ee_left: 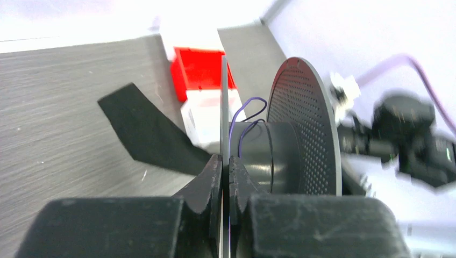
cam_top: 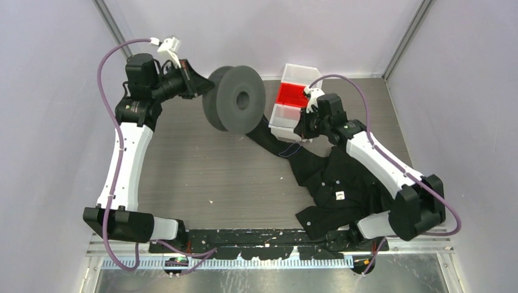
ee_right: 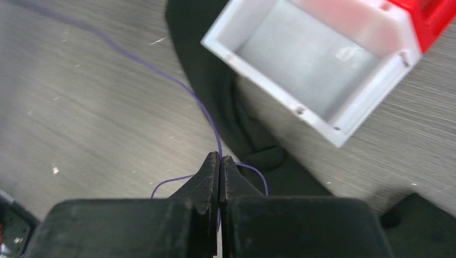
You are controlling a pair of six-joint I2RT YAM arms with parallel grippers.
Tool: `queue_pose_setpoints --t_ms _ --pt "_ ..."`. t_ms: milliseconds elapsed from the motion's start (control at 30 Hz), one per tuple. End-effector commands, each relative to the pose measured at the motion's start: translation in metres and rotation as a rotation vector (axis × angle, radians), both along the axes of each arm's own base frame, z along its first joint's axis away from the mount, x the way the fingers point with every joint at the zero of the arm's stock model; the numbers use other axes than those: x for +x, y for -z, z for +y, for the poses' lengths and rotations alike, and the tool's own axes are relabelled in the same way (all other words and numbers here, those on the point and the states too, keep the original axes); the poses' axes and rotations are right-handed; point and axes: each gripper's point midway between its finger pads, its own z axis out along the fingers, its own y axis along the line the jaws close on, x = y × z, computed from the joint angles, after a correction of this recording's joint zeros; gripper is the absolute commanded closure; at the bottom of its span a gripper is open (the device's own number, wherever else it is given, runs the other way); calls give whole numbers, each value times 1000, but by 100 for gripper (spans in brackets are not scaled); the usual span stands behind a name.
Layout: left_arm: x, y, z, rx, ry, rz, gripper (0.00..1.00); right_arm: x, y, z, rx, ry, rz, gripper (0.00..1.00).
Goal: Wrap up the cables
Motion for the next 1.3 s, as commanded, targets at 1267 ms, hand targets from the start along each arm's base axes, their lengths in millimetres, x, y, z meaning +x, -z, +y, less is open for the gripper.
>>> queue_pose_setpoints --t_ms 1267 --pt "70 82 7 420 -476 -93 100 -106 -249 154 162 -510 -492 100"
